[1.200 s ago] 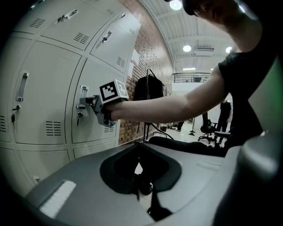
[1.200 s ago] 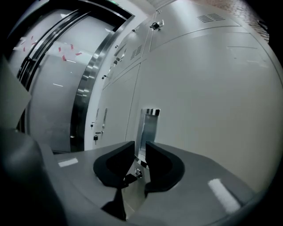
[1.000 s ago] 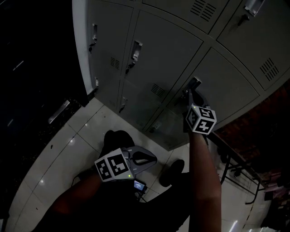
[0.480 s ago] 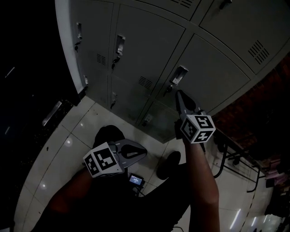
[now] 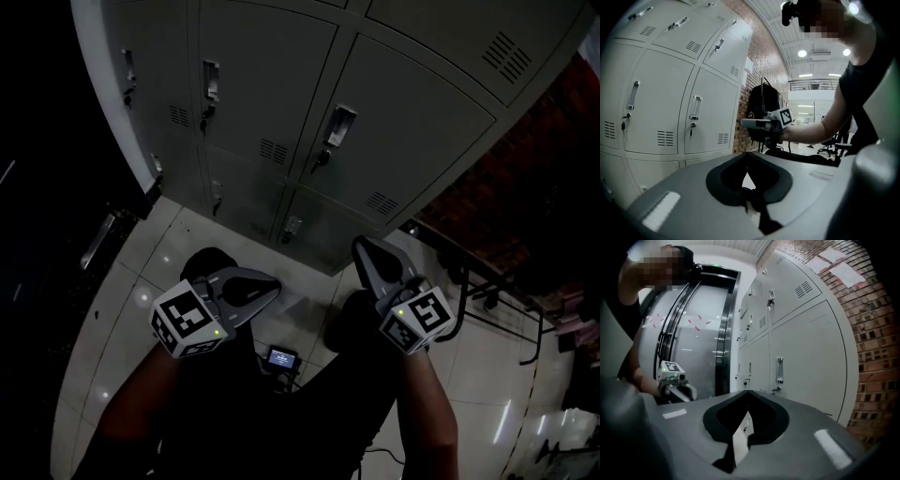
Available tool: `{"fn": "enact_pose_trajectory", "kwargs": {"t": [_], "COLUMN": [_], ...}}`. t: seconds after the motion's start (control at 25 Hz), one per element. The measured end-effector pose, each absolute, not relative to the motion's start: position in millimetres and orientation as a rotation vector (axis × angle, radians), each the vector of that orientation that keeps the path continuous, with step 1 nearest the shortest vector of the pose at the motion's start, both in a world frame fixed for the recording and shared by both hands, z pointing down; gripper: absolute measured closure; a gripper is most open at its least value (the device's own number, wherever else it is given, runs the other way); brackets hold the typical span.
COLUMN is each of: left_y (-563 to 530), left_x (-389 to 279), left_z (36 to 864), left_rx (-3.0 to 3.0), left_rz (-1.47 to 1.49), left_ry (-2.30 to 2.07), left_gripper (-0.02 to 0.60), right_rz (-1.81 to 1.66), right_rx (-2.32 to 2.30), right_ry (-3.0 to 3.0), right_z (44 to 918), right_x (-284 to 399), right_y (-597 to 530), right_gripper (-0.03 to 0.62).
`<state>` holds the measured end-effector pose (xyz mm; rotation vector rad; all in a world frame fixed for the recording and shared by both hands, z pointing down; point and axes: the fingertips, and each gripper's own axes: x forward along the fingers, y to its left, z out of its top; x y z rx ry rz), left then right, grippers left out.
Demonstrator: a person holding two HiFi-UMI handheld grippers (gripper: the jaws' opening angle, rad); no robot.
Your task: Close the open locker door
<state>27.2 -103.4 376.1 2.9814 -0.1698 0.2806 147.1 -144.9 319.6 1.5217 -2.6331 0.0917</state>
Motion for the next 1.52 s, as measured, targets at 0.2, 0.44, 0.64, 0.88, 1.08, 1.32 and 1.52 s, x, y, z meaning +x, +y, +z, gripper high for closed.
{"fn": "enact_pose_trajectory", "kwargs": {"t": [0.2, 0.44, 0.64, 0.88, 1.08, 1.32, 1.52], "left_y": [-113.4, -126.7, -130.1, -130.3, -129.3, -129.5, -127.7], "left_x": [18.2, 11.8, 10.2, 11.0, 13.1, 15.5, 15.9], "left_z": [371.2, 369.5, 373.1, 375.0, 377.3, 376.9, 377.3], "left_rx": [2.961, 2.980, 2.987, 2.962, 2.967, 2.973, 2.973], "left_rz": [0.224, 0.210, 0.250, 0.265, 0.291, 0.316, 0.315], "left_ry": [-0.223, -0.318, -0.378, -0.371, -0.364, -0.365, -0.361], "left_gripper": [0.569, 0.571, 0.569, 0.569, 0.569, 0.569, 0.569], "right_rz": [0.130, 0.157, 0.175, 0.217, 0.232, 0.235, 0.247], "right_rx": [1.473, 1.467, 1.558, 1.643, 1.665, 1.661, 1.666], "right_ry": [-2.578, -2.582, -2.534, -2.570, -2.556, -2.602, -2.584], "right_z": [354.7, 367.4, 371.1, 367.8, 370.7, 360.6, 364.7], "right_x": [156.6, 167.6, 188.8, 203.2, 207.7, 204.6, 205.9], "right_y": [-90.9, -60.2, -50.1, -43.1, -42.8, -45.8, -43.9], "right_gripper": [0.592, 0.592, 0.592, 0.594, 0.593, 0.592, 0.592]}}
